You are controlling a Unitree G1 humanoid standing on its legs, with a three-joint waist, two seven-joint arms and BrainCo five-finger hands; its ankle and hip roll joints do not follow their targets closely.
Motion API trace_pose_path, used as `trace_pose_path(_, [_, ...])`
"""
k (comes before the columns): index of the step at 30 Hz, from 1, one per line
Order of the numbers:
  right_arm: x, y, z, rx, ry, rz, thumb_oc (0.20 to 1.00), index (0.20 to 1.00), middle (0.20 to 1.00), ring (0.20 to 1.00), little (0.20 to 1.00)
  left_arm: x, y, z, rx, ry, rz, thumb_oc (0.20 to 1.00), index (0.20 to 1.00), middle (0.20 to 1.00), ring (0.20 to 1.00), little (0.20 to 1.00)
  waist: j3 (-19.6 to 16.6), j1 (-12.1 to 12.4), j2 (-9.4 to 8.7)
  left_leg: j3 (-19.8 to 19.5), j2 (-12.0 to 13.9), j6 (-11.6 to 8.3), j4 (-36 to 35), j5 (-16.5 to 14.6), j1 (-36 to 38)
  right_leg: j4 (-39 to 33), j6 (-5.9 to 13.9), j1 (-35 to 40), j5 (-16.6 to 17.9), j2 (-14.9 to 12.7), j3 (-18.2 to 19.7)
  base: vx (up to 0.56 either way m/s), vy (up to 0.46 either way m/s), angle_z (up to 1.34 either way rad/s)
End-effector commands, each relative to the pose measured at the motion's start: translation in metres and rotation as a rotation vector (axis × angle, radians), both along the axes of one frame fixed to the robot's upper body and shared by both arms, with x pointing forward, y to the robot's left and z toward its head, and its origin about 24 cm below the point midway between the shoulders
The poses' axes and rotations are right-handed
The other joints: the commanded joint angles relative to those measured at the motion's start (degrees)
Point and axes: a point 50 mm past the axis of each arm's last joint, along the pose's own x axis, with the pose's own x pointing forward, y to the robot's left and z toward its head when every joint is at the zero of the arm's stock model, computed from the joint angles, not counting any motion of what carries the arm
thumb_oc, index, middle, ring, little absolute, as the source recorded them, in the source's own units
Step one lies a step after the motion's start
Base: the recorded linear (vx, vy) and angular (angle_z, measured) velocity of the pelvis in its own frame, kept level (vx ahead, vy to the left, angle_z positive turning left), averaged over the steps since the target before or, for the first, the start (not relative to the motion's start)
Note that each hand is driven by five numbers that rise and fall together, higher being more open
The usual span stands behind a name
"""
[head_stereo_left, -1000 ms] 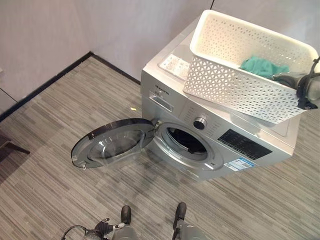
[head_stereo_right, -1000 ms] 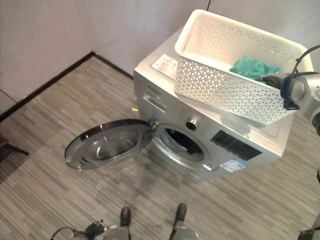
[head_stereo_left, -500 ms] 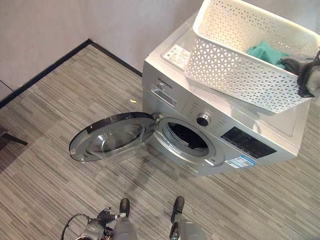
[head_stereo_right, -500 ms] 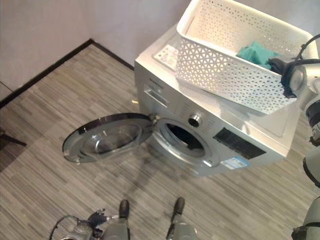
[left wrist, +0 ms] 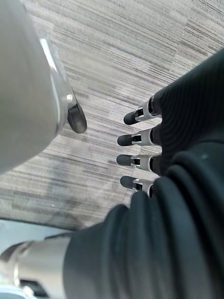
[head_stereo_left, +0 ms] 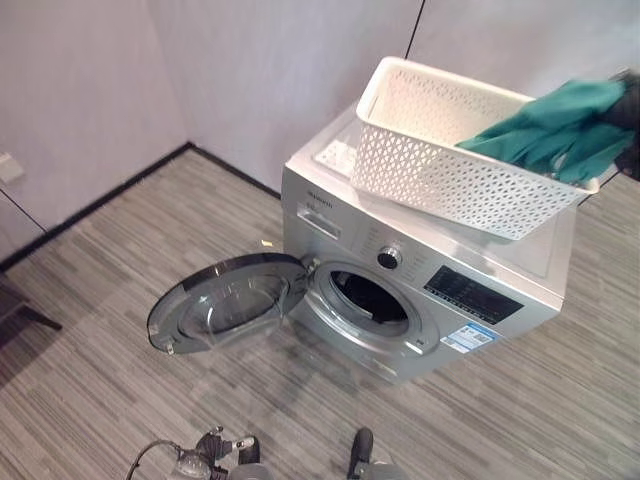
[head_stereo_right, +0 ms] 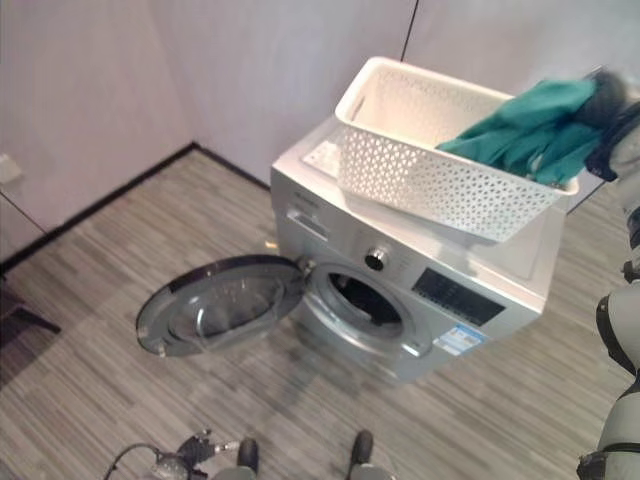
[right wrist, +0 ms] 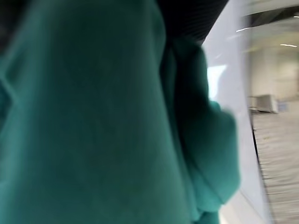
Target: Grab the laundry basket,head to the washer,open it,put in the laundry and shut it.
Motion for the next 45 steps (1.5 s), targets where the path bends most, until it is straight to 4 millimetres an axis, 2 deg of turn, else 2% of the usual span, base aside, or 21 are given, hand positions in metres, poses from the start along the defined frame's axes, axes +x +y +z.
trace_pose_path(1, [-0.018, -0.007, 0.046, 0.163, -0.317, -0.018, 0.200, 0.200, 0.200, 0.200, 0.200, 0.015, -0.003, 0.005, -0.006, -0.068, 0.002, 1.000, 1.000, 1.000, 1.000, 1.000, -0.9, 0.1, -2.11, -0.7, 0.2, 0.26, 0.0, -2.0, 0.4, 1.1, 4.06, 4.0, -4.0, -1.3, 1.7, 0.00, 0.000, 0.00])
trace_pose_path(3, [-0.019, -0.007, 0.049, 0.220, -0.377, -0.005, 0.200, 0.200, 0.200, 0.200, 0.200, 0.017, -0.004, 0.005, -0.012, -0.085, 0.003, 1.000, 1.000, 1.000, 1.000, 1.000, -1.4, 0.1, -1.89, -0.7, 0.1, 0.28, 0.0, -2.0, 0.7, 1.0, 4.04, 4.4, -4.1, -1.3, 1.7, 0.00, 0.000, 0.00])
trace_pose_path(4, [-0.021, 0.002, 0.064, 0.324, -0.531, 0.073, 0.200, 0.200, 0.200, 0.200, 0.200, 0.027, -0.006, 0.011, -0.037, -0.157, 0.025, 1.000, 1.000, 1.000, 1.000, 1.000, -2.2, 0.0, -1.04, -0.6, 0.1, 0.31, 0.0, -2.1, 1.4, 1.2, 3.99, 5.0, -4.3, -1.2, 1.6, 0.00, 0.000, 0.00])
trace_pose_path(6, [-0.019, 0.016, 0.071, 0.392, -0.628, 0.176, 0.200, 0.200, 0.200, 0.200, 0.200, 0.042, -0.008, 0.022, -0.091, -0.264, 0.052, 1.000, 1.000, 1.000, 1.000, 1.000, -3.0, -0.1, -0.28, -0.5, 0.0, 0.31, 0.1, -2.0, 1.6, 1.3, 4.00, 5.4, -4.5, -1.3, 1.4, -0.02, 0.014, -0.01])
trace_pose_path(9, [-0.022, 0.028, 0.076, 0.500, -0.769, 0.308, 0.200, 0.200, 0.200, 0.200, 0.200, 0.067, -0.003, 0.064, -0.196, -0.511, 0.008, 1.000, 1.000, 1.000, 1.000, 1.000, -3.7, 0.2, 0.85, -0.8, -0.1, 0.51, 0.2, -1.5, 2.2, 1.6, 3.84, 6.2, -4.4, -1.5, 1.0, -0.05, 0.022, 0.01])
trace_pose_path(11, [-0.024, 0.036, 0.076, 0.561, -0.844, 0.384, 0.200, 0.200, 0.200, 0.200, 0.200, 0.069, 0.011, 0.092, -0.234, -0.624, 0.013, 1.000, 1.000, 1.000, 1.000, 1.000, -4.4, 0.2, 1.42, -0.7, 0.1, 0.36, 0.2, -2.0, 2.9, 1.6, 3.89, 7.0, -4.9, -1.5, 0.8, 0.00, -0.003, 0.02])
trace_pose_path(13, [-0.025, 0.040, 0.075, 0.584, -0.871, 0.417, 0.200, 0.200, 0.200, 0.200, 0.200, 0.068, 0.017, 0.102, -0.241, -0.658, 0.007, 1.000, 1.000, 1.000, 1.000, 1.000, -4.5, 0.3, 1.49, -0.8, 0.1, 0.31, 0.2, -2.0, 3.2, 1.6, 3.85, 7.3, -5.0, -1.4, 0.7, -0.03, -0.007, 0.04])
trace_pose_path(14, [-0.027, 0.060, 0.081, 0.648, -0.965, 0.546, 0.200, 0.200, 0.200, 0.200, 0.200, 0.069, 0.021, 0.111, -0.260, -0.695, 0.032, 1.000, 1.000, 1.000, 1.000, 1.000, -4.6, 0.4, 2.26, -0.9, 0.2, 0.23, 0.3, -1.9, 3.4, 1.9, 3.74, 7.5, -5.3, -1.4, 0.7, -0.02, 0.000, 0.05])
trace_pose_path(19, [-0.026, 0.112, 0.064, 1.004, -1.129, 0.874, 0.200, 0.200, 0.200, 0.200, 0.200, 0.045, 0.021, 0.084, -0.268, -0.557, 0.134, 1.000, 1.000, 1.000, 1.000, 1.000, -5.5, -0.1, 2.64, -0.2, 0.2, 0.35, 0.3, -2.1, 4.6, 2.0, 3.23, 8.2, -5.6, -1.2, 1.1, -0.01, 0.001, -0.05])
trace_pose_path(20, [-0.029, 0.125, 0.058, 1.057, -1.140, 0.941, 0.200, 0.200, 0.200, 0.200, 0.200, 0.041, 0.020, 0.080, -0.267, -0.531, 0.142, 1.000, 1.000, 1.000, 1.000, 1.000, -5.6, -0.3, 2.80, -0.1, 0.2, 0.44, 0.3, -2.2, 4.8, 2.1, 3.15, 8.0, -5.7, -1.1, 1.5, -0.02, 0.015, -0.06])
trace_pose_path(21, [-0.032, 0.152, 0.042, 1.157, -1.128, 1.043, 0.200, 0.200, 0.200, 0.200, 0.200, 0.025, 0.015, 0.062, -0.283, -0.442, 0.221, 1.000, 1.000, 1.000, 1.000, 1.000, -5.6, -0.7, 3.19, 0.5, 0.1, 0.64, 0.3, -2.2, 5.2, 2.4, 3.00, 7.5, -5.6, -1.1, 2.4, -0.01, 0.021, -0.03])
trace_pose_path(24, [-0.040, 0.178, 0.009, 1.261, -1.085, 1.107, 0.200, 0.200, 0.200, 0.200, 0.200, 0.005, 0.007, 0.040, -0.264, -0.317, 0.256, 1.000, 1.000, 1.000, 1.000, 1.000, -4.9, -1.3, 3.68, 1.2, 0.0, 1.04, 0.6, -2.5, 5.6, 3.2, 2.73, 7.0, -5.9, -1.0, 3.3, -0.01, 0.012, -0.07])
trace_pose_path(27, [-0.053, 0.200, -0.039, 1.373, -0.976, 1.127, 0.200, 0.200, 0.200, 0.200, 0.200, -0.014, -0.001, 0.024, -0.234, -0.212, 0.235, 1.000, 1.000, 1.000, 1.000, 1.000, -3.5, -1.4, 4.14, 1.8, -0.4, 1.69, 2.9, -3.9, 5.7, 4.5, 2.44, 6.6, -6.5, -1.4, 4.4, -0.02, 0.017, -0.18])
trace_pose_path(28, [-0.053, 0.200, -0.039, 1.373, -0.975, 1.127, 0.200, 0.200, 0.200, 0.200, 0.200, -0.014, -0.001, 0.024, -0.234, -0.212, 0.235, 1.000, 1.000, 1.000, 1.000, 1.000, -3.5, -1.4, 4.14, 1.8, -0.4, 1.69, 3.0, -4.0, 5.6, 4.5, 2.44, 6.6, -6.5, -1.4, 4.4, -0.04, 0.016, -0.20])
trace_pose_path(29, [-0.059, 0.211, -0.063, 1.424, -0.892, 1.133, 0.200, 0.200, 0.200, 0.200, 0.200, -0.022, 0.000, 0.018, -0.218, -0.170, 0.250, 1.000, 1.000, 1.000, 1.000, 1.000, -1.3, -1.2, 4.24, 1.7, -0.8, 1.96, 6.9, -5.0, 4.0, 5.5, 2.14, 5.9, -6.6, -1.8, 4.9, -0.12, 0.007, -0.09])
trace_pose_path(32, [-0.067, 0.219, -0.097, 1.525, -0.806, 1.086, 0.200, 0.200, 0.200, 0.200, 0.200, -0.021, 0.004, 0.017, -0.187, -0.167, 0.251, 1.000, 1.000, 1.000, 1.000, 1.000, 3.2, -0.5, 4.29, 0.9, -1.4, 1.98, 12.4, -6.2, -0.7, 8.2, 1.72, 3.3, -7.2, -2.4, 5.4, -0.16, 0.013, -0.16])
trace_pose_path(34, [-0.068, 0.217, -0.104, 1.550, -0.796, 1.070, 0.200, 0.200, 0.200, 0.200, 0.200, -0.017, 0.004, 0.018, -0.183, -0.178, 0.244, 1.000, 1.000, 1.000, 1.000, 1.000, 4.5, -0.4, 4.24, 0.6, -1.4, 1.94, 14.3, -6.6, -2.7, 9.5, 1.65, 1.7, -7.5, -2.5, 5.5, -0.20, 0.013, -0.05])
trace_pose_path(36, [-0.066, 0.216, -0.120, 1.653, -0.797, 1.005, 0.200, 0.200, 0.200, 0.200, 0.200, 0.003, 0.006, 0.024, -0.163, -0.245, 0.236, 1.000, 1.000, 1.000, 1.000, 1.000, 10.4, -0.1, 4.40, -0.3, -1.5, 1.93, 21.3, -8.1, -10.3, 16.1, 1.54, -5.8, -8.3, -2.9, 6.1, -0.36, 0.032, 0.02])
trace_pose_path(40, [-0.061, 0.219, -0.138, 1.786, -0.782, 0.928, 0.200, 0.200, 0.200, 0.200, 0.200, 0.008, 0.006, 0.029, -0.141, -0.275, 0.201, 1.000, 1.000, 1.000, 1.000, 1.000, 14.8, 0.9, 5.09, -0.9, -1.1, 2.10, 27.1, -9.7, -17.1, 24.2, 1.74, -13.4, -10.3, -3.4, 5.7, -0.14, 0.039, 0.15])
trace_pose_path(41, [-0.061, 0.219, -0.138, 1.786, -0.782, 0.928, 0.200, 0.200, 0.200, 0.200, 0.200, 0.008, 0.006, 0.029, -0.141, -0.275, 0.201, 1.000, 1.000, 1.000, 1.000, 1.000, 14.6, 0.9, 5.08, -0.9, -1.1, 2.11, 27.5, -9.9, -17.5, 24.5, 1.74, -13.7, -10.4, -3.4, 5.8, -0.08, 0.041, 0.05])
trace_pose_path(45, [-0.052, 0.230, -0.156, 1.939, -0.766, 0.826, 0.200, 0.200, 0.200, 0.200, 0.200, 0.015, 0.006, 0.031, -0.095, -0.291, 0.183, 1.000, 1.000, 1.000, 1.000, 1.000, 19.7, 2.2, 6.06, -1.9, -1.5, 2.40, 35.3, -12.3, -26.0, 32.2, 1.39, -21.4, -13.2, -4.5, 5.3, -0.11, 0.015, 0.07])
